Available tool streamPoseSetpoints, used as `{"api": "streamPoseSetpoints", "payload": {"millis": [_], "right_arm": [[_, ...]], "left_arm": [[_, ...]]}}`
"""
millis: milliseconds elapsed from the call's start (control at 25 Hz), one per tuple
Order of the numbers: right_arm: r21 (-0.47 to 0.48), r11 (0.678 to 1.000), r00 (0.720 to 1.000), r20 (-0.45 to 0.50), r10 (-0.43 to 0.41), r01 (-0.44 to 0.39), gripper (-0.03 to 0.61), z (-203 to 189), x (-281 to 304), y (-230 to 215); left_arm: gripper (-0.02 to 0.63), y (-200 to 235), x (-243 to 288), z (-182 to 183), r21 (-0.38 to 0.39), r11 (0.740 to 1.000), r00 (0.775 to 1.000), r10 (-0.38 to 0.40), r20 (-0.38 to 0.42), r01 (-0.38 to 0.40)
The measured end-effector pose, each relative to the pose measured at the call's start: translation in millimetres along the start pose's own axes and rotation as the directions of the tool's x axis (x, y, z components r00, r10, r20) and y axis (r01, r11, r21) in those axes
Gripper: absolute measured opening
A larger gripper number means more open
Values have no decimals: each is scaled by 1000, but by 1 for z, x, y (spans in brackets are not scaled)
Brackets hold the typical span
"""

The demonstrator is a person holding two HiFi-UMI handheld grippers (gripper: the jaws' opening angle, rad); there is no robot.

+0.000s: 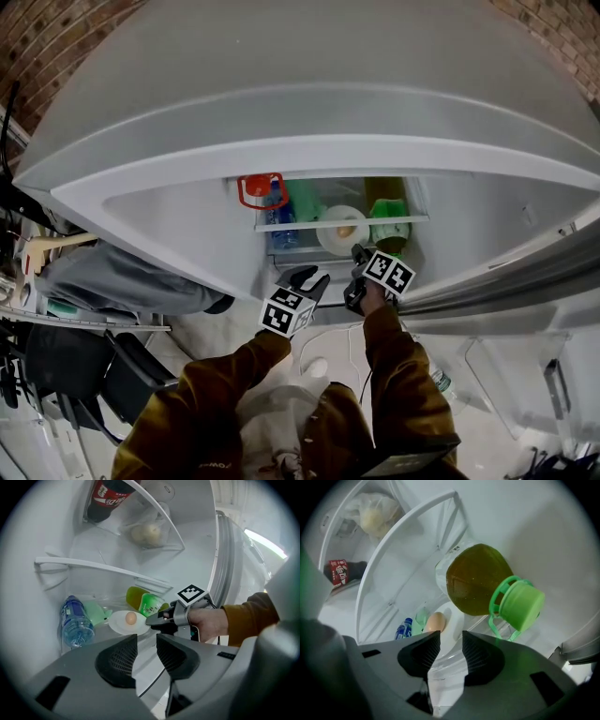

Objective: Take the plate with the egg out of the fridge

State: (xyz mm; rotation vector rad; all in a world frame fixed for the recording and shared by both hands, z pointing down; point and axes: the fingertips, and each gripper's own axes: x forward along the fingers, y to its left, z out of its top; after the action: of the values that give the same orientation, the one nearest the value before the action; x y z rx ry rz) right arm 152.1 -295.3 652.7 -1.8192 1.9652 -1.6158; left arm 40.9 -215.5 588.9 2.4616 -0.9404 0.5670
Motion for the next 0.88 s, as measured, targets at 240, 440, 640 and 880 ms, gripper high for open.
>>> {"api": "streamPoseSetpoints", "payload": {"millis": [240,440,640,880], "right_arm": [[37,999,1000,-6,-3,3,129,4,4,1],[60,998,999,-7,-36,36,129,7,7,-2],[123,992,1000,0,-17,17,129,10,8,-2],[227,974,1000,5,-8,7,27,2,7,-11]], "left_arm": [[112,-2,1,-2,-2,1000,1000,-10,-4,10],[112,-4,0,0,1,1000,1000,-20,2,20],[112,-5,-1,1,4,999,999,-32,4,32],[112,-8,-1,-1,8,999,999,-46,-1,46]]}}
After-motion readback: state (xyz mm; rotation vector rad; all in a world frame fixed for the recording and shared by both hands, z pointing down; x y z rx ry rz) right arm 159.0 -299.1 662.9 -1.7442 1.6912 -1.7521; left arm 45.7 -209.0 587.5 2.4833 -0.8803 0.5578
